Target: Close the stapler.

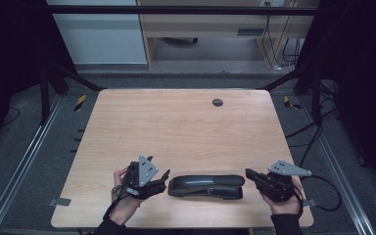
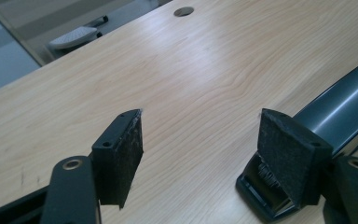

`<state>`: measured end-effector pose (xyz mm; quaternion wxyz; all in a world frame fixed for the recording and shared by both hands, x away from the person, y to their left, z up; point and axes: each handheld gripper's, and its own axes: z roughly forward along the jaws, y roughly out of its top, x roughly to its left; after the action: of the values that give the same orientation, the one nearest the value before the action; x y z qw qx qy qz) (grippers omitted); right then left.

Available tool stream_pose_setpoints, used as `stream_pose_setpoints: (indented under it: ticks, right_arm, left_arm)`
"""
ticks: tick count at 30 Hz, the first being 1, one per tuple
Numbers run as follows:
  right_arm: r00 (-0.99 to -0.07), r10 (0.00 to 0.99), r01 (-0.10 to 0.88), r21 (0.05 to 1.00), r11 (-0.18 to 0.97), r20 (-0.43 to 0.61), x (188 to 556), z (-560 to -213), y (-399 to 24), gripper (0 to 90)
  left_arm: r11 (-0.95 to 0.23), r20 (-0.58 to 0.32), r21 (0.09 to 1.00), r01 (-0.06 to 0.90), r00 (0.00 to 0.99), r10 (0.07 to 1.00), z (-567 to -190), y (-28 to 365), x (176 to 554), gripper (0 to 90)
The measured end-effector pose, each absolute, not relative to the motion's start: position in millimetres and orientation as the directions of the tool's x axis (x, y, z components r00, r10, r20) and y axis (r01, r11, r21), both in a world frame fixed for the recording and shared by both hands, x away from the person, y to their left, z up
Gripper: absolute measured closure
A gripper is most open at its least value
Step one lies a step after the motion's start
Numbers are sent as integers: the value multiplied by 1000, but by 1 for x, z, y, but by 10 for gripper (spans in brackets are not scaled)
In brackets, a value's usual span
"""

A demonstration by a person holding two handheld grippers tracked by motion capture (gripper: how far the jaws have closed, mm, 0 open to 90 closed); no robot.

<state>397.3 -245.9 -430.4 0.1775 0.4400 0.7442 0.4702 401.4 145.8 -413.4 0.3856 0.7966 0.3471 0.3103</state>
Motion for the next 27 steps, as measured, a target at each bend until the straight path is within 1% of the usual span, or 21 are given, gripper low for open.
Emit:
stream_pose_setpoints:
  ticks: [4, 5, 7, 15, 22, 27]
  right_arm:
    - [-564, 811, 478, 862, 170, 153, 395, -426, -244, 900]
    - [-568, 808, 478, 862, 169, 157, 394, -425, -242, 900]
    - [-577, 801, 479, 861, 173, 161, 393, -425, -239, 900]
    - [-612, 775, 474, 857, 204, 154, 391, -426, -224, 894]
    - [-614, 776, 474, 854, 213, 147, 390, -432, -224, 897]
    - [-603, 780, 492, 847, 200, 166, 391, -441, -227, 900]
  left_arm:
    - [-445, 218, 829, 339, 536, 815, -421, 164, 401, 299]
    - [-444, 225, 833, 330, 532, 817, -422, 168, 401, 298]
    - [-432, 211, 828, 357, 517, 830, -426, 177, 400, 297]
    - [-402, 191, 826, 395, 476, 859, -440, 203, 399, 285]
    - [-390, 176, 814, 430, 457, 872, -452, 210, 400, 276]
    - [-419, 201, 804, 422, 471, 859, -458, 207, 401, 271]
